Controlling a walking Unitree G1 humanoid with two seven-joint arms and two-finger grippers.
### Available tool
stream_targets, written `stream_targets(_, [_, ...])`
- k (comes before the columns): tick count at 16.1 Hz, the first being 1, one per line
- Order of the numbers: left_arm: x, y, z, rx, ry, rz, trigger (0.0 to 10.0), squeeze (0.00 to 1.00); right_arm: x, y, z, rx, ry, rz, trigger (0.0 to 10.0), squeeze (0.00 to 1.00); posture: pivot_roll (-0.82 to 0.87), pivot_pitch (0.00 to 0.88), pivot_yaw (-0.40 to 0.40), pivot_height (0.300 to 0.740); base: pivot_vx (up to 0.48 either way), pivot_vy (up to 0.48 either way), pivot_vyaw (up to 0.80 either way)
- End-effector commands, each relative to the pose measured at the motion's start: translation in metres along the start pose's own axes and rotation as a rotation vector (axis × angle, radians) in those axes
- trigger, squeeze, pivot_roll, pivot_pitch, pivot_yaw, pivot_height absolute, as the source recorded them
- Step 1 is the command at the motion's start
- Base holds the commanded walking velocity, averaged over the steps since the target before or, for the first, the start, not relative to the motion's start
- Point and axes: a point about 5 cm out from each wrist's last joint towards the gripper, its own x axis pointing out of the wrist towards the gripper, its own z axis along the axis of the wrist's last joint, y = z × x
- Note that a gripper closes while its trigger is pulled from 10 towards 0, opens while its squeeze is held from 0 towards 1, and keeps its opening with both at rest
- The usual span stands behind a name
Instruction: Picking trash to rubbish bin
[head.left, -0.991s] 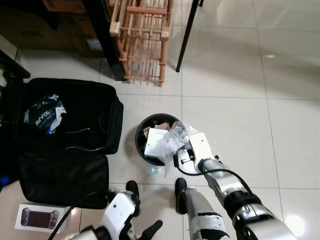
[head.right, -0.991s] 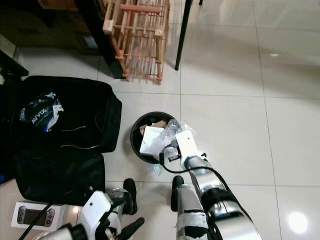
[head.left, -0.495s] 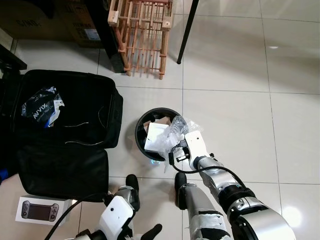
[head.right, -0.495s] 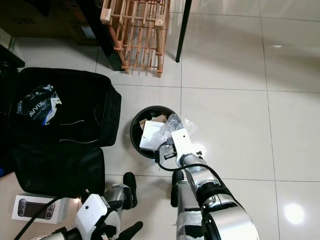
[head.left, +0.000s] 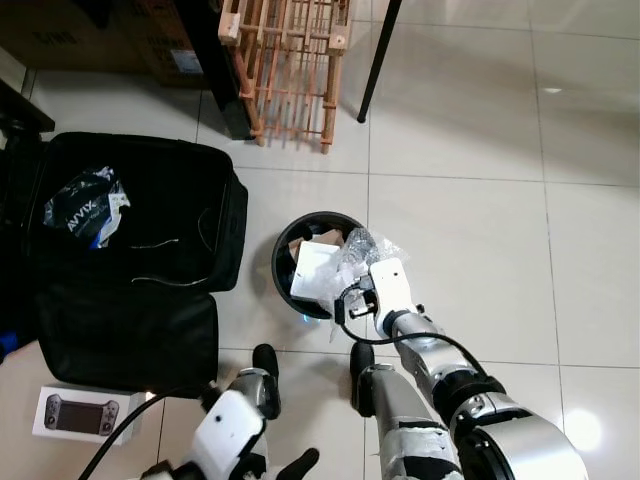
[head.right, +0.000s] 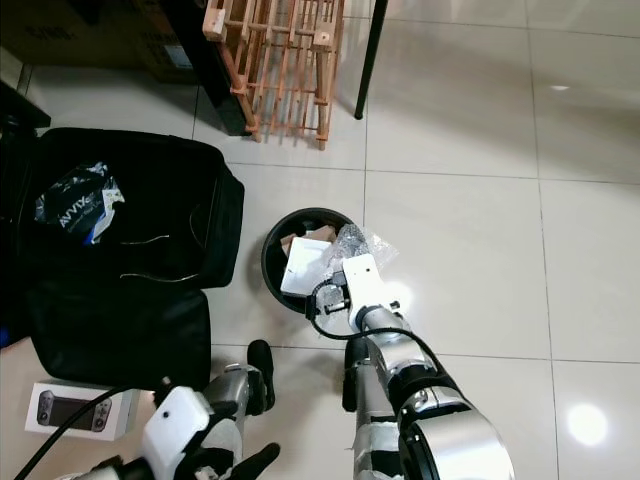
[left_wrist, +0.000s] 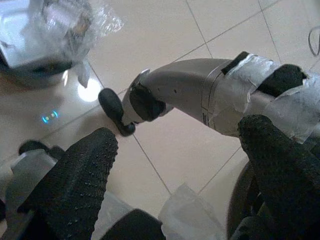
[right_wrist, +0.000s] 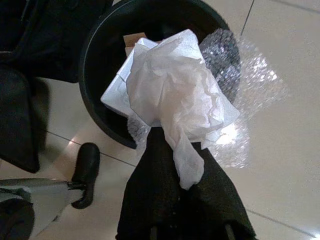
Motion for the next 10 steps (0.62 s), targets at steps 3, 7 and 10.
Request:
stream_targets(3, [-0.002, -0.011, -0.006, -0.045, 0.038, -0.010, 10.0, 0.00, -0.004, 0.013, -0.023, 0.056, 0.052, 0.031, 10.0, 0.00, 0.25, 0.639, -0.008, 0.740, 0.000, 0.000, 0.00])
stream_targets(7, [0.000, -0.012, -0.002, -0.050, 0.040, -0.008, 10.0, 0.00, -0.004, 0.019, -0.024, 0.058, 0.047, 0.043, 10.0, 0.06, 0.26, 0.646, -0.007, 0.740, 0.000, 0.000, 0.00])
stream_targets(10, [0.008, -0.009, -0.005, -0.057, 0.051, -0.005, 10.0, 0.00, -0.004, 0.018, -0.025, 0.064, 0.044, 0.033, 10.0, 1.00, 0.26, 0.645, -0.009, 0.740, 0.000, 0.000, 0.00])
